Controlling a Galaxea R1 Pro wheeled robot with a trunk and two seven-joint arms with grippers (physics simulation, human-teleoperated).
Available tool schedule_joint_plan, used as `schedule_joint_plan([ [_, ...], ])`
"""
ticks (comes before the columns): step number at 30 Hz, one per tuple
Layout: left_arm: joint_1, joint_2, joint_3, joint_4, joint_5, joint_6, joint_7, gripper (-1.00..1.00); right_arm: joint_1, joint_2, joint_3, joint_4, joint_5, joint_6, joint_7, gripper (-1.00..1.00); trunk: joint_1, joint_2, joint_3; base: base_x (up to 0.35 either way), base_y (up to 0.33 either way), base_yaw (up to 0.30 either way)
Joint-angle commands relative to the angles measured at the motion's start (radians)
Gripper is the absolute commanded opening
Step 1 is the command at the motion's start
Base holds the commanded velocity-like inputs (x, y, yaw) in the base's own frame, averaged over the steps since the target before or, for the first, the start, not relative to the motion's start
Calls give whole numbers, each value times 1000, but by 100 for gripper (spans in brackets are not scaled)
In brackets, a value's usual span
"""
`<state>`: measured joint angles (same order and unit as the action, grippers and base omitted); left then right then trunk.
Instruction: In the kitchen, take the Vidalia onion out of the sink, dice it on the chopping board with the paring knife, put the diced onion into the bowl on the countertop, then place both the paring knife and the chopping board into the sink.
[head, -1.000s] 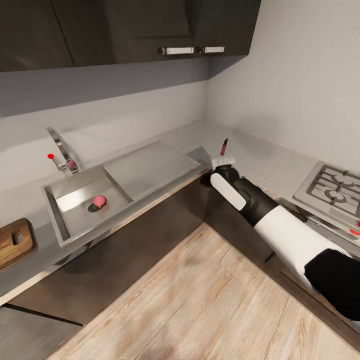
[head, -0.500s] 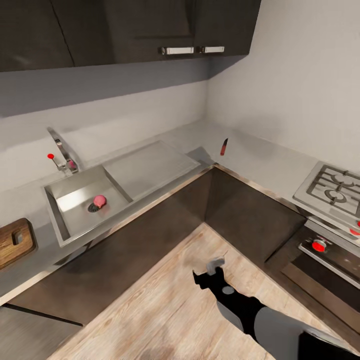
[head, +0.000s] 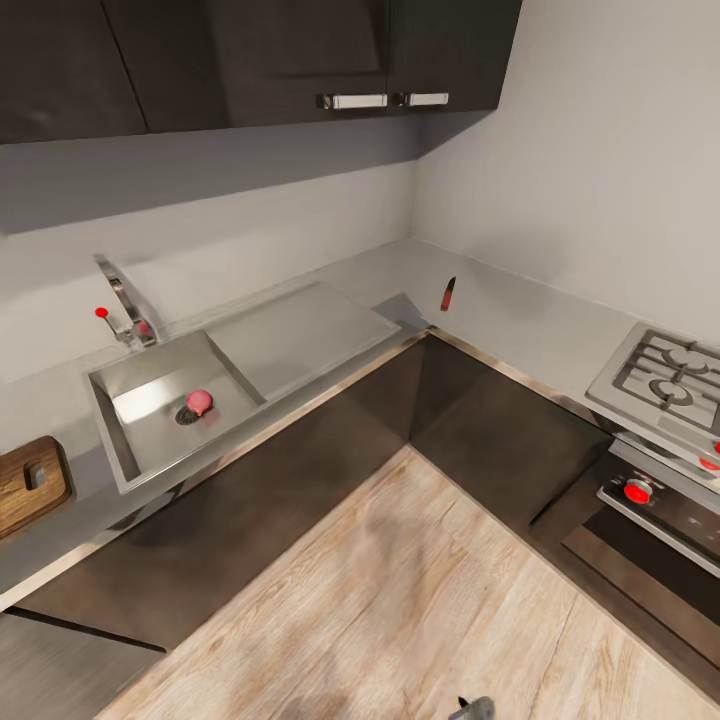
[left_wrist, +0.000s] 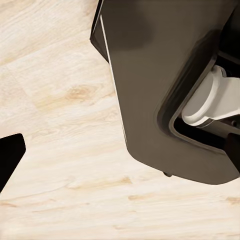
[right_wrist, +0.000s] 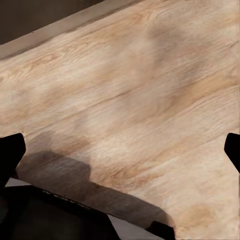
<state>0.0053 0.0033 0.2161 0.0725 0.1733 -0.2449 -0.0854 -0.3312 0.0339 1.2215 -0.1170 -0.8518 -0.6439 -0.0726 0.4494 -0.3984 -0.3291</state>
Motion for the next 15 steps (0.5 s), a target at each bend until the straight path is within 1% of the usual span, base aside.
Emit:
schedule_joint_plan([
  [1, -1, 0, 2, 3, 11, -5, -8, 100, 9, 0, 7, 4, -2, -4, -8, 100, 1, -2, -1, 0, 0, 0],
  [4, -1, 0, 2, 3, 11, -4, -8, 100, 31, 0, 6, 18, -22, -11, -8, 100, 1, -2, -1, 0, 0, 0],
  [8, -1, -2, 2, 3, 9, -3, -10, 100, 40, 4, 6, 24, -68, -13, -5, 100, 1, -2, 4, 0, 0, 0],
  [15, -1, 0, 2, 0, 7, -1, -9, 100, 41, -1, 4, 25, -79, -13, -3, 100, 1, -2, 15, 0, 0, 0],
])
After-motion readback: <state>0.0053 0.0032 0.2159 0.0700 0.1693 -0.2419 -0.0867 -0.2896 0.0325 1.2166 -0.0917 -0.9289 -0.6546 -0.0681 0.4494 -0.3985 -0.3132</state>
